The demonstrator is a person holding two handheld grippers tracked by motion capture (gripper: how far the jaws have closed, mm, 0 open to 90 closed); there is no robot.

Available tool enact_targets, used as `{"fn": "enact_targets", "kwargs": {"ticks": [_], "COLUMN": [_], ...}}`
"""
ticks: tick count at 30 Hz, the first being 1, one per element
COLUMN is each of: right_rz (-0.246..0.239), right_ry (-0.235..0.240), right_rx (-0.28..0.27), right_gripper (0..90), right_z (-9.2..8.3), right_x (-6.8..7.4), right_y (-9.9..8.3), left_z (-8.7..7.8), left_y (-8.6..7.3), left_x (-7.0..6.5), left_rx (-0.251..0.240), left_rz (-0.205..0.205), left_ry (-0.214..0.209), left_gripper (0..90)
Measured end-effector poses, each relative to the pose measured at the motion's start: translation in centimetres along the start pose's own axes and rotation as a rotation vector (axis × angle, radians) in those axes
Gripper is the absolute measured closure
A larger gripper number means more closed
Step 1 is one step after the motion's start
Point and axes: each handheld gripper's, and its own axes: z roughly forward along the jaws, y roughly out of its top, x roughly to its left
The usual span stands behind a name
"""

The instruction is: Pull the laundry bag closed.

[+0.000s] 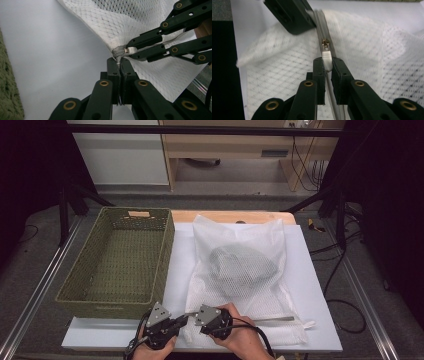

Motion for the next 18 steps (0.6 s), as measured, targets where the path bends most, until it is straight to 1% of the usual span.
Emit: {"fn": "enact_targets", "kwargs": {"ticks": [3, 4, 9, 10, 14, 17, 18], "right_rz": [0.008, 0.015, 0.012, 0.019, 0.023, 0.026, 0.016], "right_ry": [0.015, 0.020, 0.020, 0.019, 0.020, 0.022, 0.023], "right_rx": [0.001, -0.006, 0.001, -0.003, -0.007, -0.006, -0.006], "right_gripper": [81.8, 81.7, 81.5, 81.4, 81.4, 81.4, 81.4], "right_z": [-0.08, -0.10, -0.05, 0.00, 0.05, 0.01, 0.00], "right_x": [-0.39, -0.42, -0.40, -0.35, -0.38, -0.41, -0.47], "right_y": [-0.45, -0.55, -0.73, -0.73, -0.79, -0.88, -0.94], "left_z": [0.05, 0.08, 0.17, 0.17, 0.24, 0.28, 0.30], "left_y": [-0.06, -0.09, -0.14, -0.14, -0.18, -0.18, -0.18], "left_x": [0.06, 0.05, -0.02, -0.01, -0.02, -0.09, -0.13], "left_rx": [0.002, 0.004, 0.006, 0.006, 0.003, 0.003, 0.005], "left_rz": [-0.006, -0.001, 0.000, 0.001, -0.002, 0.005, 0.006], "left_ry": [-0.004, -0.007, -0.008, -0.008, -0.008, -0.009, -0.009], "left_gripper": [88.3, 88.3, 88.2, 88.2, 88.0, 88.0, 88.0]}}
